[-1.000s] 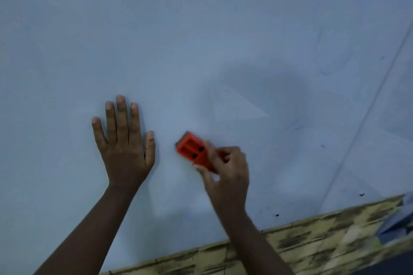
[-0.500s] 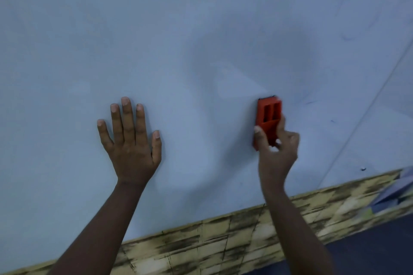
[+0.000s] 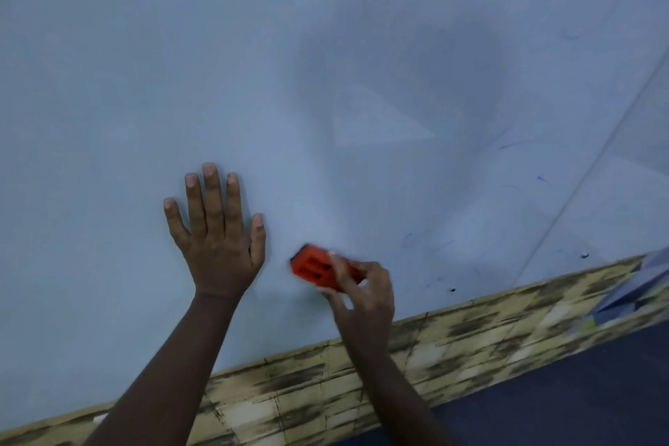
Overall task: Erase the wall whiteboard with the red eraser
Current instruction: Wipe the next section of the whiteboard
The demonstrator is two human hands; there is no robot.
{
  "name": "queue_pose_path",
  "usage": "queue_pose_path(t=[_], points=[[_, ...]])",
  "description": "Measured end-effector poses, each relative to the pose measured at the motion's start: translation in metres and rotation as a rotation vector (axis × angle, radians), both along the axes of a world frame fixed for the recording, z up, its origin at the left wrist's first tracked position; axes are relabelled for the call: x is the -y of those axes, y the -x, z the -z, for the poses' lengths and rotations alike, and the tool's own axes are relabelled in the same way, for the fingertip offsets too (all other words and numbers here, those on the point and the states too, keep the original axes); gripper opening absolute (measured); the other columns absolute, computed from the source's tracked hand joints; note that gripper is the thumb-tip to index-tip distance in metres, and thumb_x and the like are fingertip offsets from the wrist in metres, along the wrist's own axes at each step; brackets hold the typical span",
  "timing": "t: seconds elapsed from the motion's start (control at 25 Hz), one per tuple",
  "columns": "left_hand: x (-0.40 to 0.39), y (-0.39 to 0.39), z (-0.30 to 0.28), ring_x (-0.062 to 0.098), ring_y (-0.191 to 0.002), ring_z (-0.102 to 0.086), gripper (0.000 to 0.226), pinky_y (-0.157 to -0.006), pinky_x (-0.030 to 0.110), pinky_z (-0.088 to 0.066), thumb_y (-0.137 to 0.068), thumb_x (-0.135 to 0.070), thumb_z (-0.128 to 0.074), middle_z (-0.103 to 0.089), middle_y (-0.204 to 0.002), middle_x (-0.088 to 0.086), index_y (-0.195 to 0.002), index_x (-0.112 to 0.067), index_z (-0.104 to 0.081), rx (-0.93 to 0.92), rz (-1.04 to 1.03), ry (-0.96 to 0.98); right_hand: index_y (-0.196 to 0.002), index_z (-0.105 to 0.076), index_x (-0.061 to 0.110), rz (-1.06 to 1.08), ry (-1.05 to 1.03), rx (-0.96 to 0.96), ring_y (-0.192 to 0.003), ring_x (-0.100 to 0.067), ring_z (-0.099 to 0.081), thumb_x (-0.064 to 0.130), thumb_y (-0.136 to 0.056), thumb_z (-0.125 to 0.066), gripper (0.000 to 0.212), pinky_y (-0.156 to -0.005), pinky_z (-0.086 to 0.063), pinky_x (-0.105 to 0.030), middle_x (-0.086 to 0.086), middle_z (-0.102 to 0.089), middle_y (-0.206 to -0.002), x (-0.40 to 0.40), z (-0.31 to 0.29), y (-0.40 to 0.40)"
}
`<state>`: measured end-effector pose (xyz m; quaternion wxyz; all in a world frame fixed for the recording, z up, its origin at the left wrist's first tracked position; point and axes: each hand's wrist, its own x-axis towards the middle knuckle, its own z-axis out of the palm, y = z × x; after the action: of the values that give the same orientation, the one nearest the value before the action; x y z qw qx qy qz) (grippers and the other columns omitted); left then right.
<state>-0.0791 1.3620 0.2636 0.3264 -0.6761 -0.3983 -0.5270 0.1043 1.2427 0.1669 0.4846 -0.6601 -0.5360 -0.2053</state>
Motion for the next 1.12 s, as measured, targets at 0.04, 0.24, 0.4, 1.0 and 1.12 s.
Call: queue_pose_path(t=[0.04, 0.24, 0.4, 1.0, 1.12], points=[[0.000, 0.000, 0.003, 0.026, -0.165, 0.003, 0.072, -0.132, 0.053, 0.002, -0.110, -0.036, -0.041, 0.006, -0.178, 0.006, -0.169, -0.011, -0.010, -0.004, 0.000, 0.001, -0.140, -0.064, 0.032, 0.016, -0.035, -0.188, -0.097, -0.016, -0.055, 0.039, -0.082, -0.084, 0.062, -0.078, -0.052, -0.027, 0.005, -0.051, -0.111, 0.004, -0.004, -0.010], [0.002, -0.001, 0.018, 0.025, -0.165, 0.004, 0.071, -0.132, 0.053, 0.003, -0.109, -0.037, -0.038, 0.007, -0.178, 0.005, -0.170, -0.013, -0.009, -0.006, -0.002, 0.016, -0.149, -0.055, 0.020, 0.042, -0.252, -1.265, -0.106, -0.011, -0.068, 0.043, -0.082, -0.082, 0.076, -0.093, -0.060, -0.048, 0.000, -0.068, -0.118, 0.011, -0.002, -0.061], [0.004, -0.003, 0.032, 0.026, -0.165, 0.006, 0.072, -0.131, 0.055, 0.004, -0.109, -0.037, -0.038, 0.009, -0.178, 0.004, -0.170, -0.015, -0.006, 0.001, -0.004, 0.047, -0.150, -0.051, 0.013, -0.003, -0.200, -1.775, -0.119, -0.035, -0.066, 0.036, -0.094, -0.073, 0.064, -0.091, -0.059, -0.050, -0.013, -0.064, -0.134, 0.011, 0.032, -0.059], [0.006, -0.001, 0.083, 0.027, -0.165, 0.005, 0.081, -0.129, 0.060, 0.006, -0.107, -0.051, -0.045, 0.005, -0.178, 0.006, -0.170, -0.016, -0.008, -0.048, 0.012, 0.073, -0.108, -0.058, 0.000, -0.194, -0.194, -2.235, -0.106, -0.040, -0.067, 0.031, -0.094, -0.074, 0.037, -0.102, -0.051, -0.063, -0.025, -0.066, -0.108, 0.004, -0.057, -0.016], [0.008, -0.002, 0.088, 0.027, -0.165, 0.007, 0.082, -0.129, 0.060, 0.008, -0.107, -0.052, -0.046, 0.007, -0.178, 0.005, -0.170, -0.017, -0.007, -0.046, 0.007, 0.096, -0.136, -0.058, 0.008, -0.168, -0.181, -2.074, -0.098, -0.036, -0.071, 0.038, -0.092, -0.075, 0.056, -0.096, -0.056, -0.061, -0.022, -0.068, -0.121, 0.004, -0.041, -0.004]])
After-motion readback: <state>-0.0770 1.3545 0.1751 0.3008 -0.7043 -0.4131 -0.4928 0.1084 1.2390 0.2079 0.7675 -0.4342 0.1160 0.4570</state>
